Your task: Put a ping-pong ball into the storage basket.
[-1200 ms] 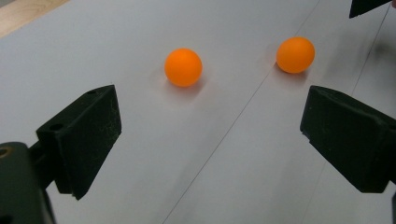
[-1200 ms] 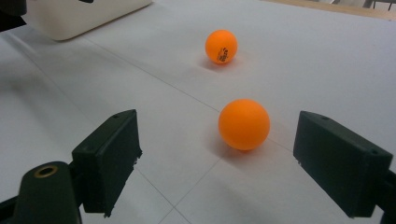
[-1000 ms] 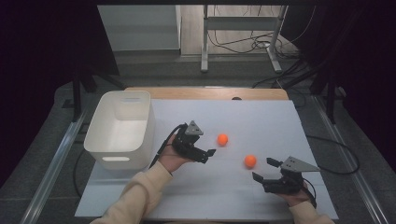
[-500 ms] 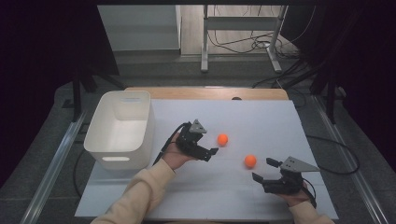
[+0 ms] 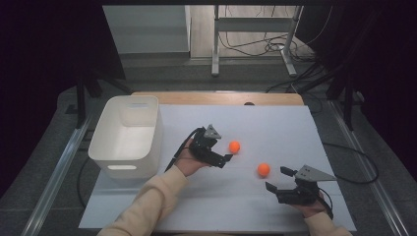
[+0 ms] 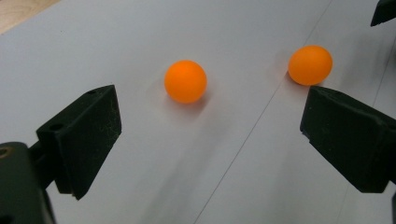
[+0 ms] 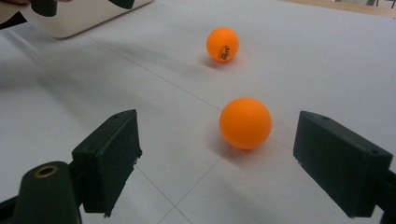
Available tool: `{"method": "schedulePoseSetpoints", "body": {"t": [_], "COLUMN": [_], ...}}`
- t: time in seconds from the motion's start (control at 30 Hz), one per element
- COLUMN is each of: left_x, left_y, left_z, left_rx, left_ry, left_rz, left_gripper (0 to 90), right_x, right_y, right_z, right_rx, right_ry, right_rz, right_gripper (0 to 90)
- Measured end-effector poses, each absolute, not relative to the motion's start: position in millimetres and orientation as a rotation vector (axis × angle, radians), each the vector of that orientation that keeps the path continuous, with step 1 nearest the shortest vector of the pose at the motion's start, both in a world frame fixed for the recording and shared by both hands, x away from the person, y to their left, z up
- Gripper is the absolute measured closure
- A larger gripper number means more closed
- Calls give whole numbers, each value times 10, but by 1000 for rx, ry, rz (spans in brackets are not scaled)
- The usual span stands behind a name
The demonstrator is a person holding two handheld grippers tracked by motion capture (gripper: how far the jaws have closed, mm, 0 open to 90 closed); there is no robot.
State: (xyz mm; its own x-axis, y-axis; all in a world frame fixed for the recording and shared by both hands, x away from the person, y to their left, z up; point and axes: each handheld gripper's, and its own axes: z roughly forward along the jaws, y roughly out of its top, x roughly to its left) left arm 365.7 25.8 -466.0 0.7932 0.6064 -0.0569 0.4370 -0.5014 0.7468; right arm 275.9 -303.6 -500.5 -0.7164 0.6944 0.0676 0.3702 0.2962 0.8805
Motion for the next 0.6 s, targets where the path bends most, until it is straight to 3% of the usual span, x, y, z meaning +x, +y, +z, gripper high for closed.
{"method": "schedulePoseSetpoints", "body": {"t": [0.6], "left_x": [3809], "left_y": [175], "left_z": [-4739], "left_rx": [2177], "left_ry": [799], "left_rz": [254], "left_gripper": [63], "right_x": [2763], "right_y": [-3036], "right_z": [-5003], "right_rx": [971], "right_ry": [2237], "right_rz": [1381], "right_gripper": [151]}}
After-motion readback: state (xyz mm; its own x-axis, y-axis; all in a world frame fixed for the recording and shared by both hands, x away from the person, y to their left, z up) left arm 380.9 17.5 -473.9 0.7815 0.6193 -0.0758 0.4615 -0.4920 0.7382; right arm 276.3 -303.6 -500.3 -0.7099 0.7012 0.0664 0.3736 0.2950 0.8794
